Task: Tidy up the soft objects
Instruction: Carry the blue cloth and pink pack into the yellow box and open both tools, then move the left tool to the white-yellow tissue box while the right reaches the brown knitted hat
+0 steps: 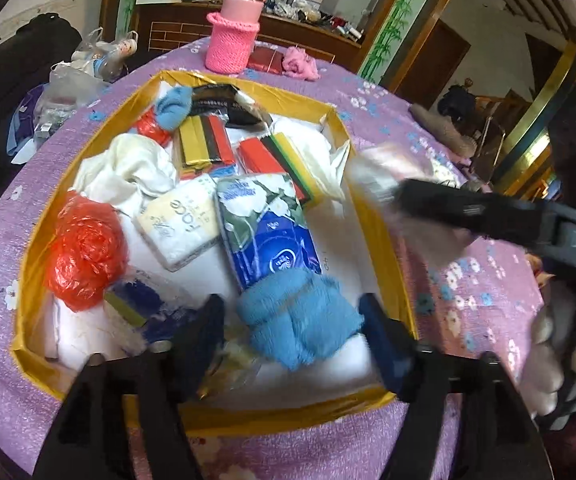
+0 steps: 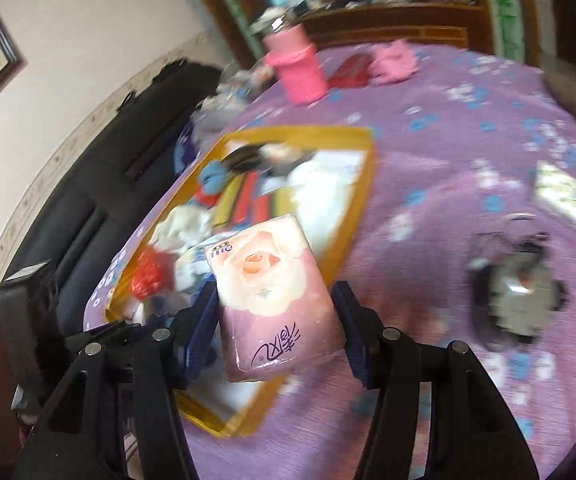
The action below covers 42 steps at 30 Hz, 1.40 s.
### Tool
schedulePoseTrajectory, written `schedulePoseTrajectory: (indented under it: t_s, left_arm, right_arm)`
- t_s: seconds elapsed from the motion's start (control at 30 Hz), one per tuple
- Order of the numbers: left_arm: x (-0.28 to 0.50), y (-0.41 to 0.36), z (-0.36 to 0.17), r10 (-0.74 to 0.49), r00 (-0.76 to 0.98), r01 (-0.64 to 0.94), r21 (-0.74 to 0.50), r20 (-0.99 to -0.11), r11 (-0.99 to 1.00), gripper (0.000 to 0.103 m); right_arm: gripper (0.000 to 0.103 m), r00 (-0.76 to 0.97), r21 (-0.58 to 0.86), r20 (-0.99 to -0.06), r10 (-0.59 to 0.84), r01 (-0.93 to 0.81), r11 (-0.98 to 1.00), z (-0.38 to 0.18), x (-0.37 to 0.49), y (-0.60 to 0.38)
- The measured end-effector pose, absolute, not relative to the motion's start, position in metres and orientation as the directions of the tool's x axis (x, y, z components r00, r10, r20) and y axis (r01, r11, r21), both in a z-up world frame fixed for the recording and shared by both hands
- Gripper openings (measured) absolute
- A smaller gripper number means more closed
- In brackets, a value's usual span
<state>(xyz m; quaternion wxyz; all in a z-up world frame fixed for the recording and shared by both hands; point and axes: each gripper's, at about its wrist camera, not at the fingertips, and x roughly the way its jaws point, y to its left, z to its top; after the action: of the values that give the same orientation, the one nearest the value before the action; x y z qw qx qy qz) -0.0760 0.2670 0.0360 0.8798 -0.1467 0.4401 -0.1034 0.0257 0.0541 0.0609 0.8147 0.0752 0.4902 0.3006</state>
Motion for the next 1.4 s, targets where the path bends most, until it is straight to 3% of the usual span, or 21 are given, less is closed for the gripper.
schedulePoseTrajectory:
  t_s: [0.2,0.5,0.63,1.0,1.4]
  left_arm:
    - [-0.094,0.295,0.042,-0.329,0.632,0.013,-0.416,-0.701,0.909,0.077]
    - [-0.099,0.308,0.044,-0.247,0.662,-0.045,-0.367,-0.708,0.929,0.084]
    - [-0.098,0.296,0.047,-0.234,0.656,-0.031,-0.335,-0.718,0.942,0.084]
    - [-0.101,0.270,0.064,-0.092,0.682,-0.029,-0.152,-0.726,0.988,0.085]
    - [-0.097,0.240,0.068,-0.034,0.663,-0.008,-0.052,-0.748,0.999,0.085]
  right_arm:
    - [0.056,0.264,0.451,-0.769,0.583,-0.423,0.786,0.040,0.038,0.090]
    - [0.061,0.317,0.306,-0.835,0.450,-0.412,0.858,0.031,0.030,0.106]
    - [0.066,0.334,0.300,-0.825,0.456,-0.424,0.855,0.039,0.026,0.104]
    - [0.066,0.412,0.352,-0.760,0.502,-0.389,0.852,0.068,0.018,0.064]
    - [0.066,0.495,0.379,-0.728,0.474,-0.285,0.881,0.077,0.006,-0.019]
